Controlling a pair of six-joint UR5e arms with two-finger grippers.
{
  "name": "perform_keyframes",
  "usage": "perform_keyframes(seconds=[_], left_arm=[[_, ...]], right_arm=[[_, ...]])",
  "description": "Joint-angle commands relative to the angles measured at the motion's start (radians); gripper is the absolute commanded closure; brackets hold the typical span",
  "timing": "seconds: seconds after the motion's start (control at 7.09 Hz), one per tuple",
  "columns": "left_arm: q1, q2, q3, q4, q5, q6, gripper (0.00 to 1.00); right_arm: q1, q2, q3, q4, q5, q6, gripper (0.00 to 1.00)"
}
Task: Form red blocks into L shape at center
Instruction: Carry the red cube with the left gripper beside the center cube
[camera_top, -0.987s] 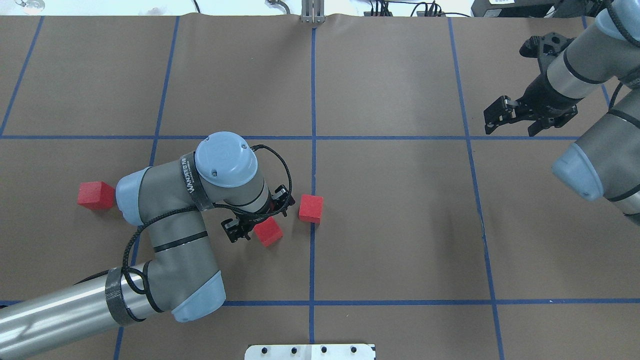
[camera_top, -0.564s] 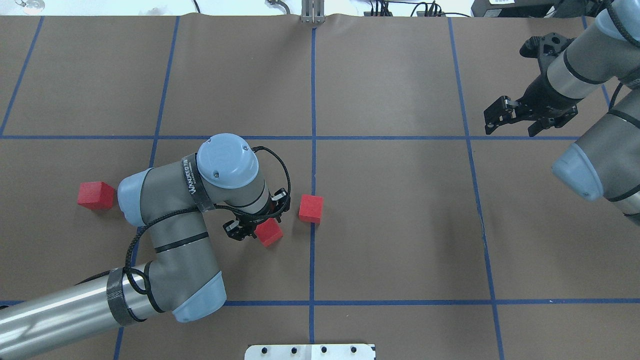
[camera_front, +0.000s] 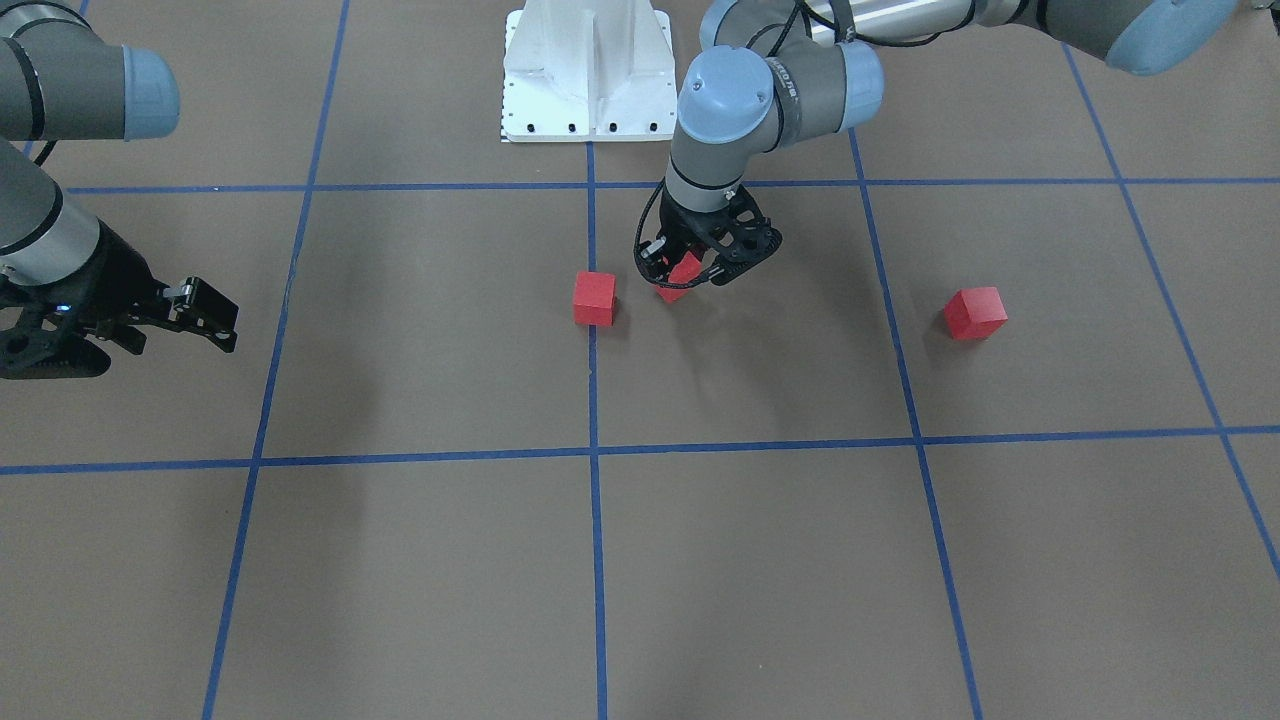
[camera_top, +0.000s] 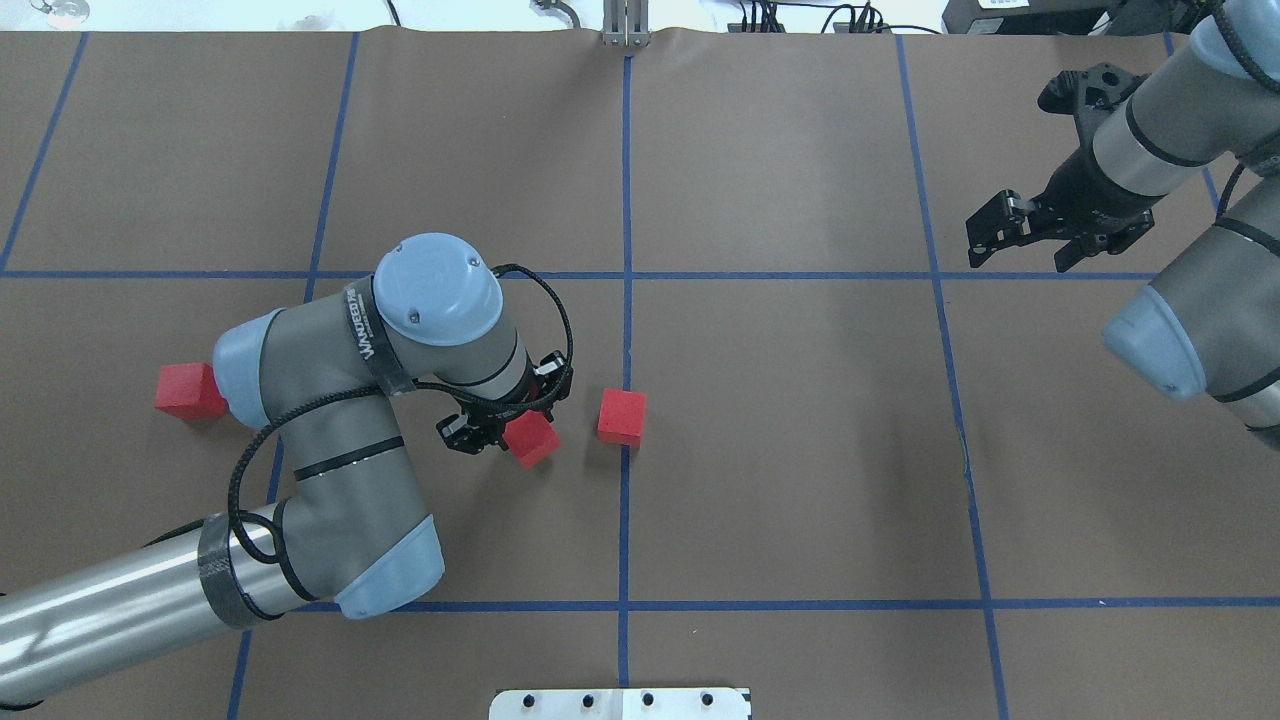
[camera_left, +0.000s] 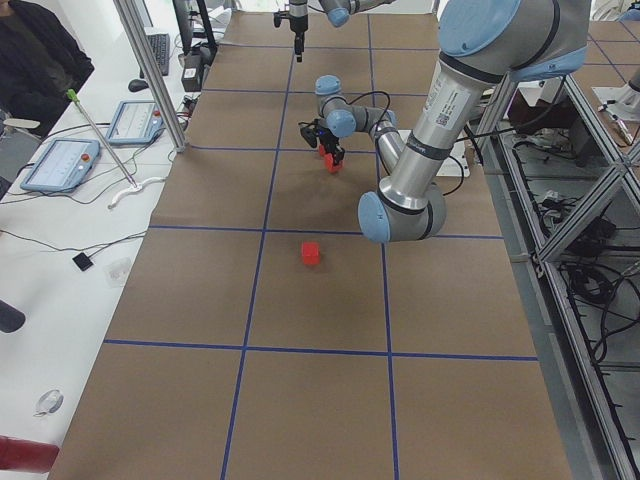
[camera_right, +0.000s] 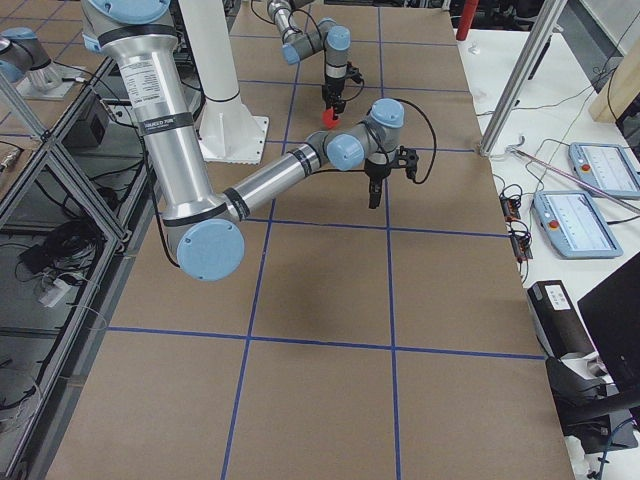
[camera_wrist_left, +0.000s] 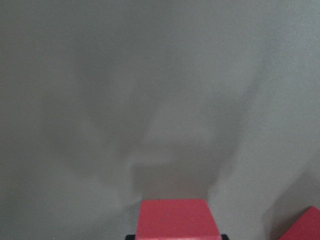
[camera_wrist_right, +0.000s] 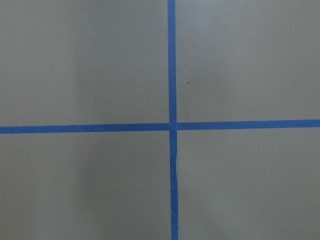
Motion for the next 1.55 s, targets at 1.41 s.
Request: perform_keyframes(seconds=[1.41], left_arm=[[-0.075,-0.421,0.56,-0.017,-0.062,0.697,1.0]], right_arm=[[-0.003,0.001,-0.015,0.014,-0.008,0.003,0.0]])
